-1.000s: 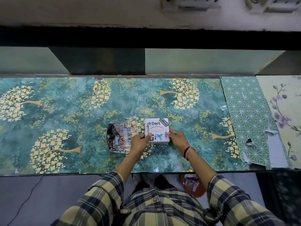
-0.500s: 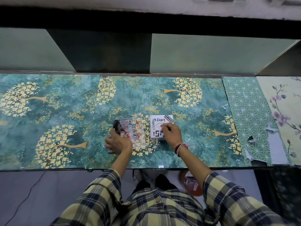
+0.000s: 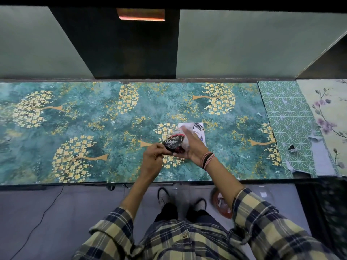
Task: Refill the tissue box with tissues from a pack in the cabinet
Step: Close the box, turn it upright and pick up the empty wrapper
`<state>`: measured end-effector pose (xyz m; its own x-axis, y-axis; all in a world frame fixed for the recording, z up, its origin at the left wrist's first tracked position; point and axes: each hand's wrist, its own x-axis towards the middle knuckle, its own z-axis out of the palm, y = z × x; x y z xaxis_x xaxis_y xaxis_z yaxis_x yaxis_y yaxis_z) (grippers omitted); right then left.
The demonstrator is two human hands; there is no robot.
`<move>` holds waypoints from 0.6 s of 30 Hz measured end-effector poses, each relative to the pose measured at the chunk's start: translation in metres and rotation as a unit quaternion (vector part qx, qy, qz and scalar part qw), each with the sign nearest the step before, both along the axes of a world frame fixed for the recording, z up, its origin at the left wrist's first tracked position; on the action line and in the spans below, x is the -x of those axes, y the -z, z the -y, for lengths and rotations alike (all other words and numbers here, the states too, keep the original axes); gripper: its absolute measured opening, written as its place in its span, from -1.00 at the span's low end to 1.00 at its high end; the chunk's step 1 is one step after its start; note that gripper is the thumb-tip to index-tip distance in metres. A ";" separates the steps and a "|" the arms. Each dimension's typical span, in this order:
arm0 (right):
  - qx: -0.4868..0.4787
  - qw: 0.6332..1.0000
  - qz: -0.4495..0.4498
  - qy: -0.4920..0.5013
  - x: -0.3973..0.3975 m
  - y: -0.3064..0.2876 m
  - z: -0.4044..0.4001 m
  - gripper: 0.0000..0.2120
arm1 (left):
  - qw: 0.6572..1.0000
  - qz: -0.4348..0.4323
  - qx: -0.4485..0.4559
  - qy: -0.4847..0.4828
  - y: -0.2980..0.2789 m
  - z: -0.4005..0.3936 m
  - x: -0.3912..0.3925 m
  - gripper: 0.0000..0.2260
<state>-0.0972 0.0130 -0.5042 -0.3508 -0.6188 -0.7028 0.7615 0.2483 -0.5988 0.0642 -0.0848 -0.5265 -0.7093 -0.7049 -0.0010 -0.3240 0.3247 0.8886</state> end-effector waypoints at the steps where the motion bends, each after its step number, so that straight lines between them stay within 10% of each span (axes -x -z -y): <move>1: -0.025 0.998 -0.052 0.006 0.001 0.000 -0.006 -0.35 | 1.000 0.003 -0.001 0.031 -0.001 -0.004 -0.001 -0.57; 8: -0.034 0.945 -0.309 -0.099 -0.015 0.000 -0.078 -0.62 | 0.978 -0.046 -0.190 -0.077 -0.039 -0.051 0.015 -0.70; 14: 0.010 0.942 -0.246 -0.226 -0.030 0.001 -0.173 -0.77 | 0.943 0.049 -0.323 0.064 -0.032 -0.118 0.020 -0.61; 18: 0.021 0.987 -0.103 -0.121 -0.033 0.020 -0.236 -0.73 | 0.937 0.076 -0.340 0.024 -0.015 -0.164 0.015 -0.74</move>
<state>-0.0647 0.2490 -0.5246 -0.3214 -0.7296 -0.6036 0.5444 0.3792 -0.7482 0.0495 0.0790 -0.5115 -0.6960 -0.4717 -0.5413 -0.4628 -0.2817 0.8405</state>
